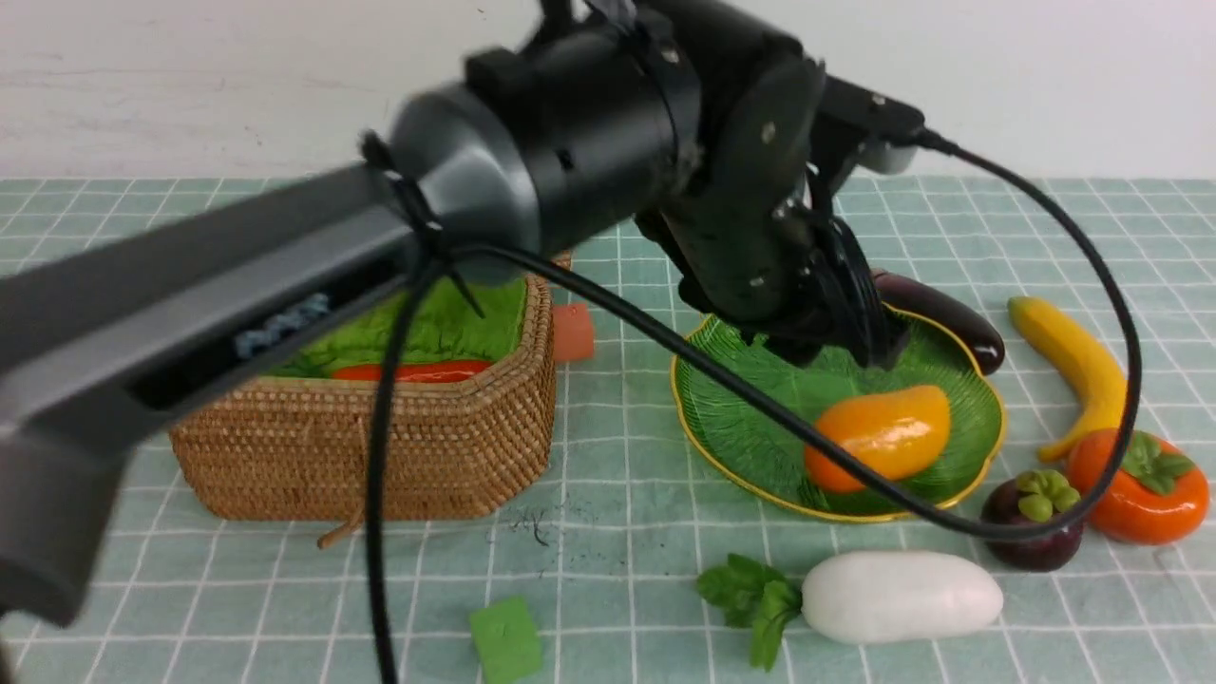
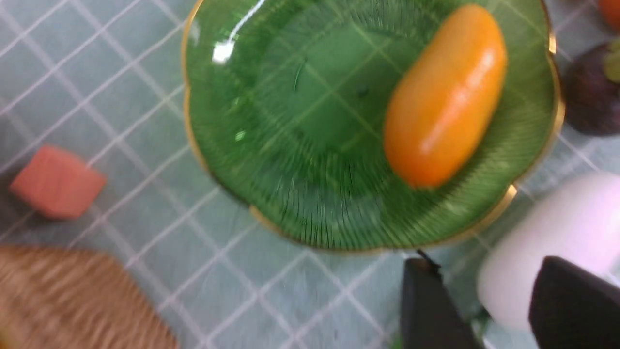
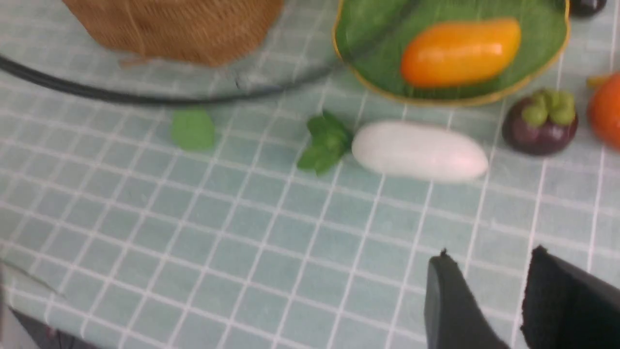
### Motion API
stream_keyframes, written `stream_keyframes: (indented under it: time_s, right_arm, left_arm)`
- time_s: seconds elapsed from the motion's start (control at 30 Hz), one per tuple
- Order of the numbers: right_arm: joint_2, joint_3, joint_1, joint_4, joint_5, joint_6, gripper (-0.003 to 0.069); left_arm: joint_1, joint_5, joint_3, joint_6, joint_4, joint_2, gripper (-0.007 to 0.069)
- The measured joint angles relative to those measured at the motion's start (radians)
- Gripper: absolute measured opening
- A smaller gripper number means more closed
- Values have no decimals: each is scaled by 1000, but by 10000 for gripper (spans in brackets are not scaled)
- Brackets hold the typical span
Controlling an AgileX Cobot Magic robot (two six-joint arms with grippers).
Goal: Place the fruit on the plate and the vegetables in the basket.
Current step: Take a daikon with your right arm and place it on the basket on the left.
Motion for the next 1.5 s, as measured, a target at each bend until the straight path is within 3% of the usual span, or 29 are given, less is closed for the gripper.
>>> stream_keyframes:
  time_s: [0.2,0.4,0.57,0.8,0.87,0.97,1.23,1.5]
  right_arm:
    - [204,0,0,7,11,-102,237]
    - [380,0,0,38,-27,-155,237]
    - [537,0,15,74,-90,-263,237]
    - [730,0,159,52,-246,-505,251]
    - [778,0,189,12,-281,-574,264]
    - [885,0,217,-144,-324,-732,353]
    - [1011,0,218,-393,-448,-753,594]
    - [1079,0,218,-423,-575,-753,606]
  left_arm:
    - [0,205,10,-12,-12,-158,100]
    - [0,225,168,5,-72,-334,-13]
    - [0,218,477,28,-117,-580,-13]
    - [0,53,873,7,-134,-970,-13]
    - [0,-6,956,-3,-134,-1071,-13]
    - [0,-77,1065,-47,-134,-1231,-13]
    - [0,-81,1100,-139,-117,-1296,-13]
    - [0,-81,1100,-145,-122,-1296,-13]
